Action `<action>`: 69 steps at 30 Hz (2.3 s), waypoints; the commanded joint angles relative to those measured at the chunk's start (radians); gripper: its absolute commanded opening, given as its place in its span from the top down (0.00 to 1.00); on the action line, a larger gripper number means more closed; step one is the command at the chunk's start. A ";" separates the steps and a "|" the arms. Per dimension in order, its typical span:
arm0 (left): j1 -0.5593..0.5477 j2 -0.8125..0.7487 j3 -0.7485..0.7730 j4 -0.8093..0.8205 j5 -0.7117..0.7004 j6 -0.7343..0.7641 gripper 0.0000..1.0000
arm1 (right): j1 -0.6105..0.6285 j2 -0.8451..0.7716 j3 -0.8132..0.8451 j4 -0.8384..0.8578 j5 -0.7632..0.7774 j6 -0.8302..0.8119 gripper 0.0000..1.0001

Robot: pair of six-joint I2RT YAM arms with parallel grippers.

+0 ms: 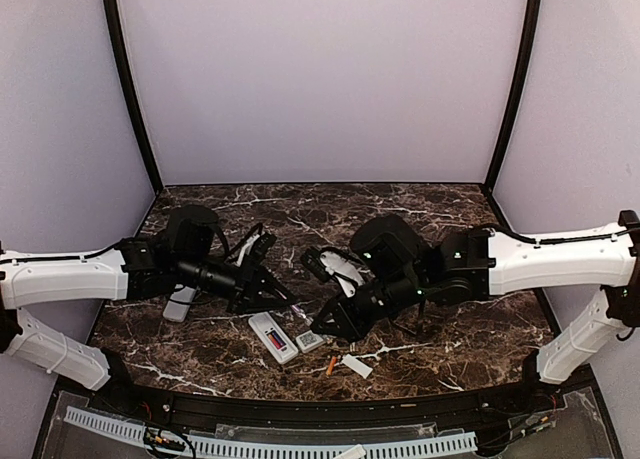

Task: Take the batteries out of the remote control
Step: Pass from the right arm to the left, then pass from the left arm to the right

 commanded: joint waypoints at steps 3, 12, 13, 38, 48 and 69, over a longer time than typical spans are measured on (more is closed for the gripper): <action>-0.007 -0.001 0.008 0.023 0.010 -0.003 0.99 | 0.010 0.003 0.017 0.016 0.015 -0.005 1.00; -0.008 -0.125 -0.077 0.204 -0.122 -0.108 1.00 | 0.003 -0.109 -0.081 0.147 0.166 0.183 0.22; -0.008 -0.136 -0.081 0.214 -0.149 -0.110 1.00 | 0.002 -0.131 -0.104 0.178 0.194 0.226 0.18; -0.007 -0.292 -0.183 0.467 -0.269 -0.227 1.00 | -0.001 -0.171 -0.222 0.737 0.221 0.406 0.46; -0.007 -0.269 -0.172 0.471 -0.247 -0.256 1.00 | -0.001 -0.119 -0.169 0.718 0.146 0.362 0.60; -0.007 -0.254 -0.157 0.402 -0.212 -0.249 0.84 | -0.001 -0.127 -0.180 0.690 0.170 0.354 1.00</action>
